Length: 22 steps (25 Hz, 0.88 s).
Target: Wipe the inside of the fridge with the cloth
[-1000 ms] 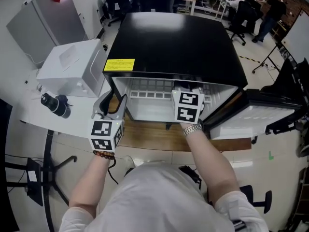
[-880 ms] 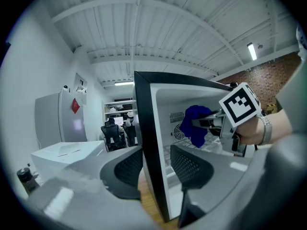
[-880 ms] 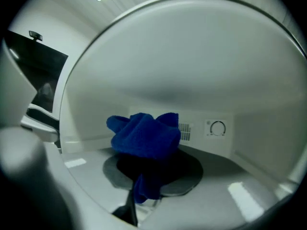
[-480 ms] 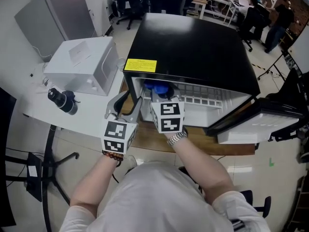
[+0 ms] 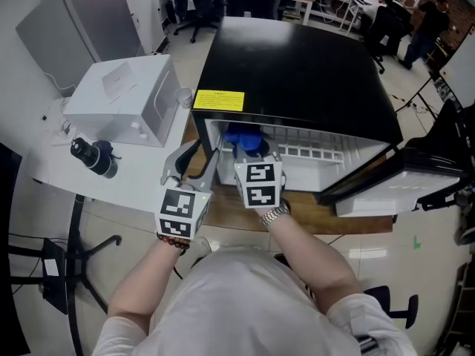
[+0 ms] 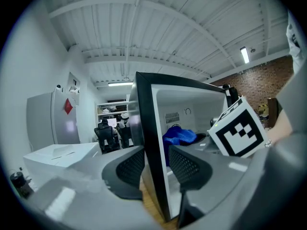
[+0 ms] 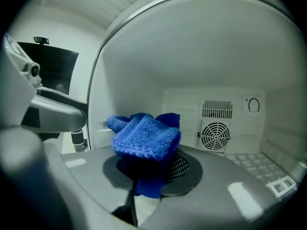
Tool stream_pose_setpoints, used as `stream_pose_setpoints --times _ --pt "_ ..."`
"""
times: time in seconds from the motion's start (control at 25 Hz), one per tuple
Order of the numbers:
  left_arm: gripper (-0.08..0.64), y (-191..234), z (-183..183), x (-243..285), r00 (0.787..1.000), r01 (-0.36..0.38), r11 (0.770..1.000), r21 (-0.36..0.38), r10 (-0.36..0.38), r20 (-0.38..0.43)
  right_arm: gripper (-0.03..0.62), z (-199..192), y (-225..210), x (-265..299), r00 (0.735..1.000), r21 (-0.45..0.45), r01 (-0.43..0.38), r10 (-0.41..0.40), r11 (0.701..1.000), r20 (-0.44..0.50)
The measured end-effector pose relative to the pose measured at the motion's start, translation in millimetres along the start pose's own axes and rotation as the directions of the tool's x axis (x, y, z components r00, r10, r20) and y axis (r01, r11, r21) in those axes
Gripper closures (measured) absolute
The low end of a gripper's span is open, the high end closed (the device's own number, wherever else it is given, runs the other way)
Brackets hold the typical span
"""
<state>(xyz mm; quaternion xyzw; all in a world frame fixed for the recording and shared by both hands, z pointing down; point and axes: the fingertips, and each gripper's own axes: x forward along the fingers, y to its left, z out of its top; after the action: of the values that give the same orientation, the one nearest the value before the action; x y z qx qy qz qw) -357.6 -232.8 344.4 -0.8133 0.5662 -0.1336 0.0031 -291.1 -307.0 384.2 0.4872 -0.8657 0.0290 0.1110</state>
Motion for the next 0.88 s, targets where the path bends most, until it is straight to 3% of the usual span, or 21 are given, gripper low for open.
stream_pose_setpoints --times 0.64,0.88 --pt "0.416 -4.7 -12.9 -5.0 0.999 -0.042 0.997 -0.066 0.041 -0.011 0.506 -15.5 -90.0 -46.9 0.988 0.005 0.153 -0.153 0.988 0.004" --pt "0.42 -24.8 -23.9 -8.6 0.999 -0.024 0.996 -0.084 0.021 -0.028 0.506 -20.5 -129.3 -66.8 0.976 0.021 0.217 -0.217 0.976 0.005"
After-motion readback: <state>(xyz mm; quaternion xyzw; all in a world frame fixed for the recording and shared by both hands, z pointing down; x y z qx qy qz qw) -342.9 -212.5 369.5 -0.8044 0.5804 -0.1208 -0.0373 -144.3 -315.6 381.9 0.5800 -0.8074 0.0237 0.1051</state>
